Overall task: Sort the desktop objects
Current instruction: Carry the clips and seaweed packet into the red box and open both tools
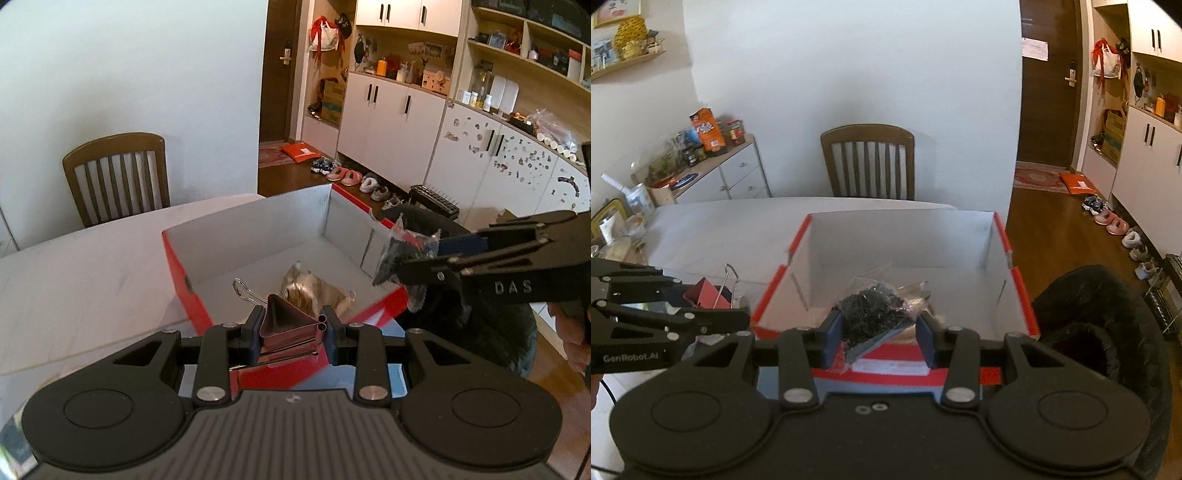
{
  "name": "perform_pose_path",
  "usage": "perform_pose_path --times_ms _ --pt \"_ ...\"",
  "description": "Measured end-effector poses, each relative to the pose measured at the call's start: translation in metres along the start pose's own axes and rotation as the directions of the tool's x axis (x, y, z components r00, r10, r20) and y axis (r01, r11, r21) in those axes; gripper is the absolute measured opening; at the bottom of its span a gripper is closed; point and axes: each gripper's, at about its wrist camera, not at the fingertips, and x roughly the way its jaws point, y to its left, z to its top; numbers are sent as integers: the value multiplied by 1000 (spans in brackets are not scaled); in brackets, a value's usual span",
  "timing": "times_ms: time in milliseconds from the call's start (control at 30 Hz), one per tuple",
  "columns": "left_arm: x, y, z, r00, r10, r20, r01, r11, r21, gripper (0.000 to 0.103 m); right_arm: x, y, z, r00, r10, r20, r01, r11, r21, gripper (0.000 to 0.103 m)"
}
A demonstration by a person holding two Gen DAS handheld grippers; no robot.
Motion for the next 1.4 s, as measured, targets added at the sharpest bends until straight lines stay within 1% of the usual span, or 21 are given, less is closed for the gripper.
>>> perform_pose_path --times_ms 267,367,567,733,833,967,1067,1200,1300,1400 --pt "50 7 19 997 45 -56 -43 999 34 31 34 -21 4 999 -12 -50 14 999 33 42" --pt "66 13 28 995 54 -86 -53 998 19 31 45 -25 7 998 -23 -59 25 999 30 42" --pt "94 25 51 991 68 -116 -67 998 7 31 64 -35 22 998 -42 -55 43 999 18 42" --pt "122 26 60 984 64 -166 -61 998 21 31 86 -47 27 994 -56 -93 60 998 37 42" --pt "137 22 63 979 60 -193 -51 997 54 31 98 -49 25 990 -70 -123 74 997 26 42" --pt "156 16 61 969 61 -238 -41 995 88 31 113 -50 23 984 -84 -154 88 996 19 42" --pt "170 15 58 957 71 -280 -43 994 104 31 124 -49 20 979 -94 -180 97 995 4 42" --pt "189 19 53 934 109 -341 -69 990 126 31 137 -53 15 971 -126 -203 132 991 13 42" --pt "199 22 50 921 96 -378 -59 992 109 31 143 -54 12 968 -133 -212 138 990 7 42" --pt "204 22 45 912 94 -398 -50 992 120 31 145 -51 9 968 -133 -214 132 991 -17 42"
